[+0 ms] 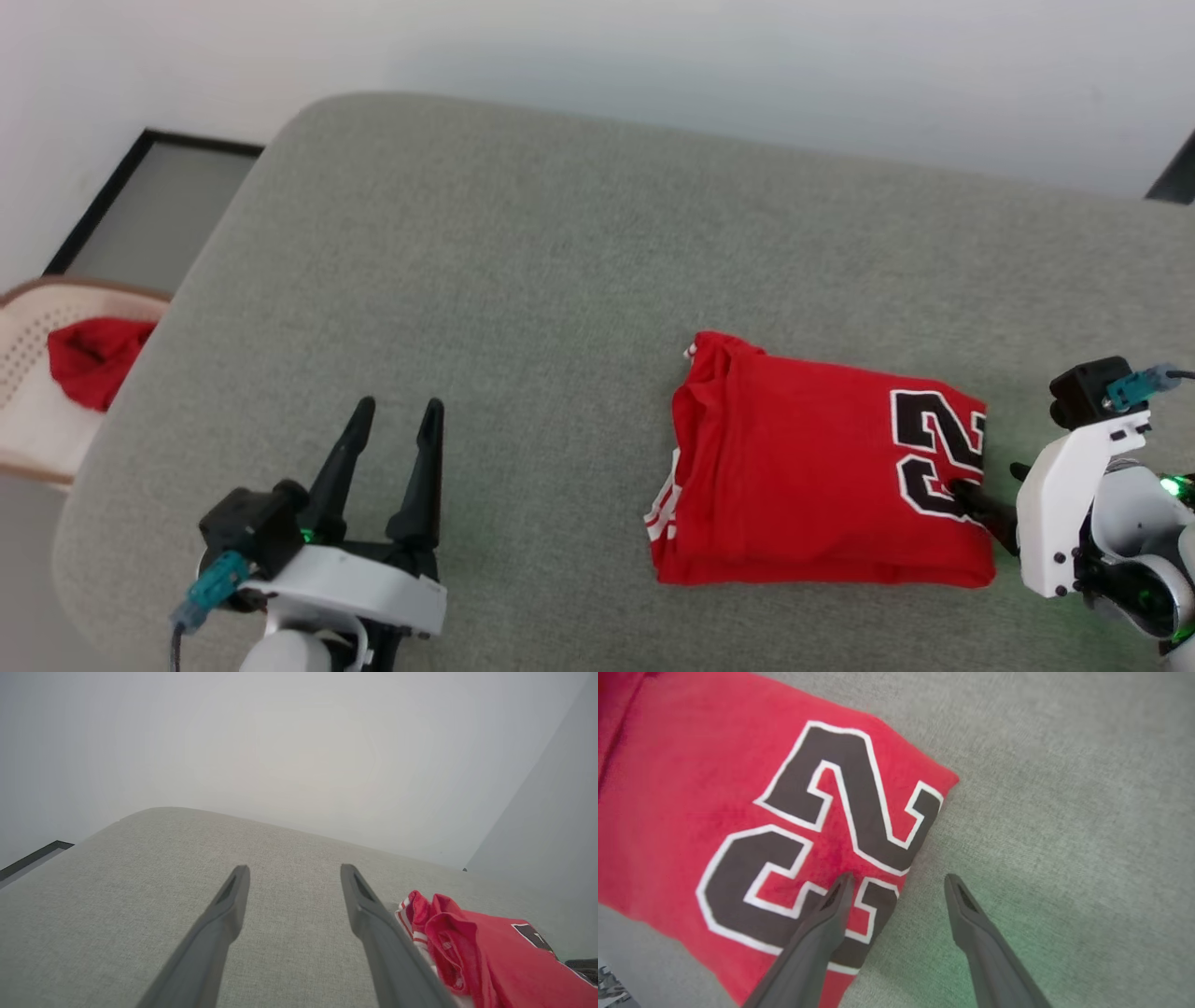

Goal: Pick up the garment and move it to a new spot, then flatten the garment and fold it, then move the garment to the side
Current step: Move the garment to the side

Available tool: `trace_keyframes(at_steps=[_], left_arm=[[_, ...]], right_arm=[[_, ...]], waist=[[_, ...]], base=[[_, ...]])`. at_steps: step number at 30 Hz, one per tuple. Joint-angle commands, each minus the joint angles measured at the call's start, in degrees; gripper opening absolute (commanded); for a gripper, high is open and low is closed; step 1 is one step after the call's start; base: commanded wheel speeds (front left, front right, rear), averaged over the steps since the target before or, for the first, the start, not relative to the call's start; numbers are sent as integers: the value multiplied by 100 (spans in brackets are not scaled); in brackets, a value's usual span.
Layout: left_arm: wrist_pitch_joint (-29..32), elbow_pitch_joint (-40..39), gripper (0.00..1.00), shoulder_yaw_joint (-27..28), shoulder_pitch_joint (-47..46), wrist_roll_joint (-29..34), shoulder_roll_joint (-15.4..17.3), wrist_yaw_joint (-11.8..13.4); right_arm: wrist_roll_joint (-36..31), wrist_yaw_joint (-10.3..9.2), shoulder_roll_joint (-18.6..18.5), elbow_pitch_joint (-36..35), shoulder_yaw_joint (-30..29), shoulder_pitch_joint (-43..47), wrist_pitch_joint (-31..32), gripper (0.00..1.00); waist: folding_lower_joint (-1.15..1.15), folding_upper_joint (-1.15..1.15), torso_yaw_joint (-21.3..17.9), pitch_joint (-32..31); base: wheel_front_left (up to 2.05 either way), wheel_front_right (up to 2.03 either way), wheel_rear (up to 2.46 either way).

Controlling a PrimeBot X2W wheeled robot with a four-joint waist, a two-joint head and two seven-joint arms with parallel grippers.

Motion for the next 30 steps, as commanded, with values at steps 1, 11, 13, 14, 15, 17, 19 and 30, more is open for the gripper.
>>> trace_keyframes(at_steps=[1,11,13,14,15,17,19,30], left_arm=[[-14,14,100,-24,-124,1,-36,-16],[-15,52,100,-78,-322,-38,-136,-16],[-14,57,100,-96,-378,-50,-158,-16],[-14,62,100,-106,-400,-58,-161,-16],[-14,70,100,-107,-411,-64,-163,-16],[-14,86,100,-117,-426,-68,-171,-16],[-15,105,100,-121,-447,-93,-176,-16],[-14,144,100,-85,-391,-174,-89,-16]], right_arm=[[-36,-9,32,-8,-24,-65,198,100],[-58,-9,363,303,-184,-128,963,100],[-77,-9,400,385,-159,-155,1092,100],[-30,-9,428,420,-160,-168,1146,100],[1,-9,448,459,-152,-192,1207,100],[59,-9,452,510,-92,-209,1307,12],[122,-9,435,542,-86,-241,1366,0],[402,-12,147,639,-406,-531,1345,0]], waist=[[0,0,221,365],[0,0,295,667],[0,0,308,709],[0,0,315,722],[0,0,317,732],[0,0,321,740],[0,0,320,728],[0,0,204,552]], base=[[0,0,0],[0,0,0],[0,0,0],[0,0,0],[0,0,0],[0,0,0],[0,0,0],[0,0,0]])
